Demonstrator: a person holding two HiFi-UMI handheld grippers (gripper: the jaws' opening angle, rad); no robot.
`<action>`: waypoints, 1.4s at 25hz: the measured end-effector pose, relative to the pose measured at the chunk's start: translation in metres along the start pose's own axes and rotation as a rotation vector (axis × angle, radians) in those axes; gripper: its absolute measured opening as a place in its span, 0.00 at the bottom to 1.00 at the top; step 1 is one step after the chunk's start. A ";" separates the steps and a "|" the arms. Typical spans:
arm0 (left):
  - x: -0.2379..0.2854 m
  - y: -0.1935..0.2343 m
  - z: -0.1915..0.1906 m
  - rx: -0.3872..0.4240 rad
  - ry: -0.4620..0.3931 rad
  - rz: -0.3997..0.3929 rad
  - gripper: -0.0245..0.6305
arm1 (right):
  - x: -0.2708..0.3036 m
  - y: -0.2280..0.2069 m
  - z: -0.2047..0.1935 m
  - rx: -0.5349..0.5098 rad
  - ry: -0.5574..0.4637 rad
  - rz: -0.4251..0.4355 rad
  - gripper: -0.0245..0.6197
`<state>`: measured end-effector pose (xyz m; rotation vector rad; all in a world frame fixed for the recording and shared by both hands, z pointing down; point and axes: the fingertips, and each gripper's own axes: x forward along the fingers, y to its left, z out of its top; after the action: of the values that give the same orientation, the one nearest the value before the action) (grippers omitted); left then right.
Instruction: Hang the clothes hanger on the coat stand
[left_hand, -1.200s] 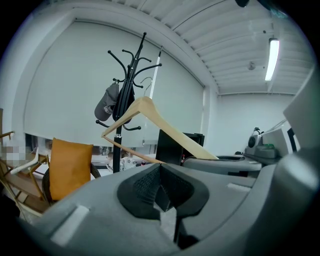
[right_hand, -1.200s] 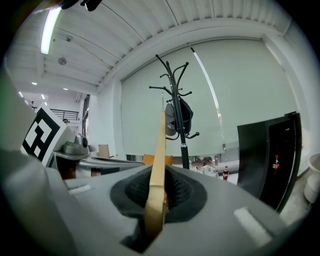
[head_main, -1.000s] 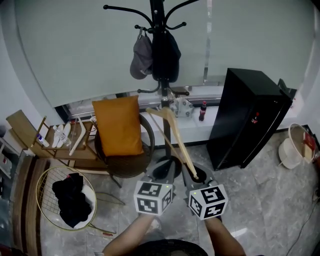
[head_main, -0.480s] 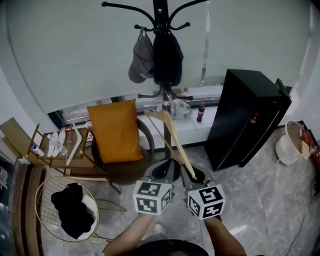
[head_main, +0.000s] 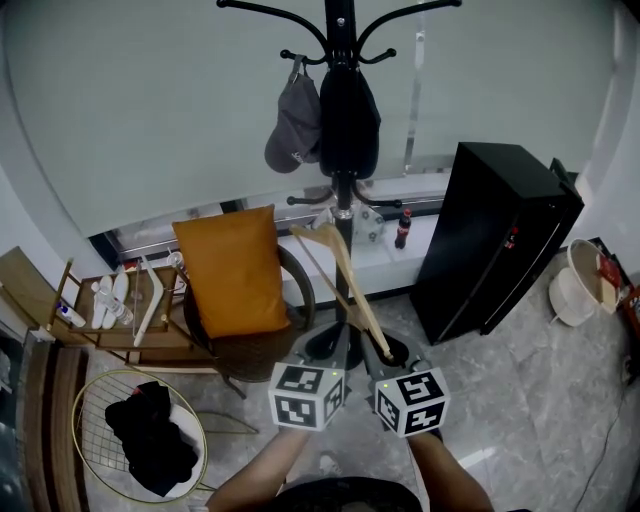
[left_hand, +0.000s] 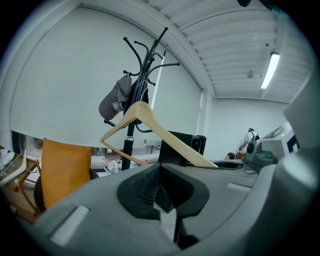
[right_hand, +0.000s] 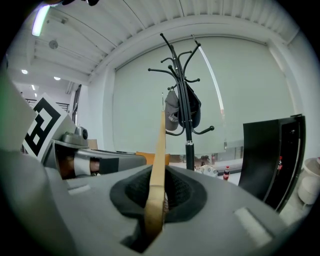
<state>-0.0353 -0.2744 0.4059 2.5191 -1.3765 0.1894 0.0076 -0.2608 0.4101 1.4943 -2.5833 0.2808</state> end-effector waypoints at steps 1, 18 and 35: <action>0.000 0.005 0.000 0.000 0.000 -0.003 0.04 | 0.004 0.001 0.000 0.003 0.001 -0.004 0.09; 0.010 0.040 0.000 -0.020 -0.006 -0.024 0.04 | 0.042 0.002 0.003 -0.012 0.006 -0.039 0.09; 0.045 0.067 0.002 -0.033 0.005 0.028 0.04 | 0.081 -0.022 -0.005 -0.015 0.039 -0.008 0.09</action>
<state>-0.0677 -0.3459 0.4259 2.4714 -1.4025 0.1766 -0.0132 -0.3390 0.4345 1.4786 -2.5438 0.2867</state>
